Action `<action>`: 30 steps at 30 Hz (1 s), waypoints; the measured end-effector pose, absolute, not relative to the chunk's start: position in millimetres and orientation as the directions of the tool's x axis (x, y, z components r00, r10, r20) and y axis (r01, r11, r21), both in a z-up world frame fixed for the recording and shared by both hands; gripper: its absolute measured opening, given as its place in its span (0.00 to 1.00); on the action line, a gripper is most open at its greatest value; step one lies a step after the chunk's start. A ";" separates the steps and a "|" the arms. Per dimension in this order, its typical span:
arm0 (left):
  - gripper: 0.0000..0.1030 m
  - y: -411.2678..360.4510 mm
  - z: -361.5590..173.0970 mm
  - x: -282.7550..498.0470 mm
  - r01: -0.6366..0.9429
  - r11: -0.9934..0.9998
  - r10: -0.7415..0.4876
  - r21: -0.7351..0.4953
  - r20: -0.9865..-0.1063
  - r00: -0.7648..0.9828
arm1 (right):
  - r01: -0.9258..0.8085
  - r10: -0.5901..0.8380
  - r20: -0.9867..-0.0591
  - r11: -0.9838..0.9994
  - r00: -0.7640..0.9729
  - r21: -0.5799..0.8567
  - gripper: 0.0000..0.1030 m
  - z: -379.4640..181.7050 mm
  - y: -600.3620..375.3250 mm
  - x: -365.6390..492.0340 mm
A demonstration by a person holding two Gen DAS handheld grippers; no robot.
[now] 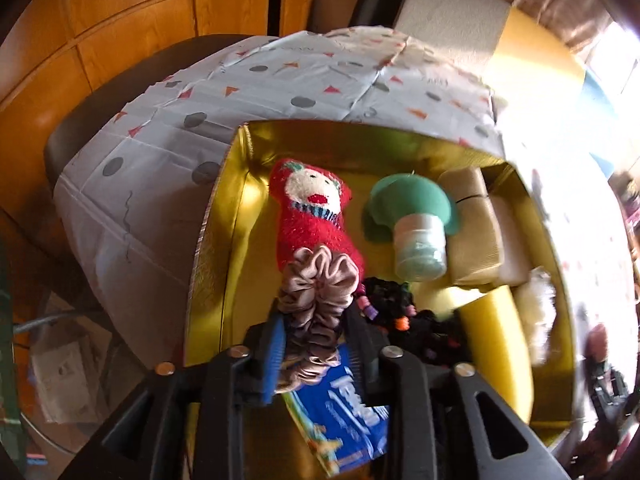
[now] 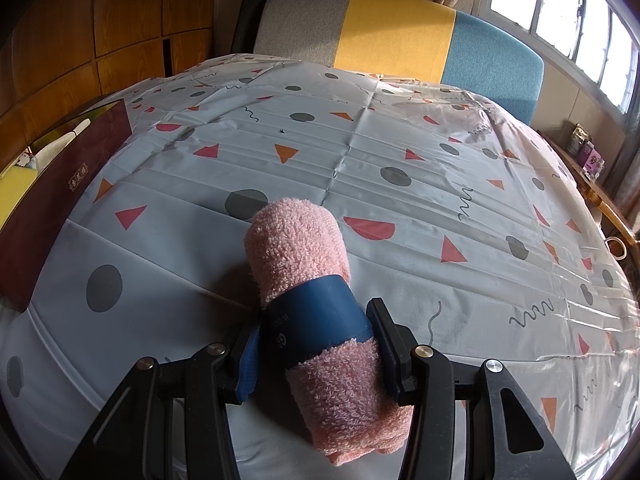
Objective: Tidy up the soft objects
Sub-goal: 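Lower the scrunchie into the tray and open the left gripper, then carry the pink towel over the gold tray with the right gripper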
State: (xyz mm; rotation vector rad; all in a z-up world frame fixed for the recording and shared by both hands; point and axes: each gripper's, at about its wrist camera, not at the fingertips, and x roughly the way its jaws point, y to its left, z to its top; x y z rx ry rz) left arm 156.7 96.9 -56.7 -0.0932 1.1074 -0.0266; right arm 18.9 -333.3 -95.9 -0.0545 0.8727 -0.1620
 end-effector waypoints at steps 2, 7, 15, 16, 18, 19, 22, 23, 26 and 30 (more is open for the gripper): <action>0.32 97.5 -58.5 156.9 -0.036 0.996 -0.061 -0.086 -0.893 0.446 | 0.120 -0.163 -0.758 0.986 0.631 -0.112 0.49 -96.1 -333.5 19.3; 0.42 95.0 -43.7 141.7 -0.007 0.997 -0.060 -0.074 -0.858 0.510 | 0.126 -0.160 -0.759 0.987 0.631 -0.104 0.50 -96.7 -334.3 19.8; 0.46 102.2 -15.3 98.5 -0.085 0.994 -0.004 -0.065 -0.812 0.583 | 0.131 -0.197 -0.753 0.980 0.628 -0.148 0.48 -96.8 -328.4 20.0; 0.46 101.2 -12.6 92.1 -0.091 0.994 0.006 -0.060 -0.806 0.592 | 0.131 -0.204 -0.751 0.979 0.627 -0.157 0.48 -96.9 -327.2 20.2; 0.46 100.4 -7.3 78.9 -0.102 0.994 0.027 -0.045 -0.789 0.614 | 0.130 -0.214 -0.751 0.977 0.625 -0.170 0.46 -96.7 -324.9 20.3; 0.46 100.4 -4.3 72.4 -0.110 0.993 0.037 -0.041 -0.778 0.627 | 0.130 -0.217 -0.751 0.976 0.624 -0.174 0.45 -96.4 -323.8 20.2; 0.46 99.1 3.7 55.6 -0.115 0.993 0.052 -0.032 -0.748 0.662 | 0.136 -0.227 -0.754 0.974 0.616 -0.183 0.44 -95.5 -322.1 20.7; 0.46 99.2 5.4 52.2 -0.113 0.993 0.059 -0.024 -0.739 0.671 | 0.142 -0.230 -0.757 0.973 0.612 -0.181 0.44 -95.1 -321.8 20.9; 0.46 97.3 12.0 38.5 -0.110 0.994 0.073 -0.006 -0.713 0.698 | 0.169 -0.245 -0.764 0.969 0.597 -0.179 0.42 -93.7 -319.6 21.4; 0.46 99.7 17.8 29.0 -0.109 0.994 0.073 -0.007 -0.698 0.713 | 0.204 -0.254 -0.778 0.965 0.574 -0.165 0.41 -90.1 -316.9 22.4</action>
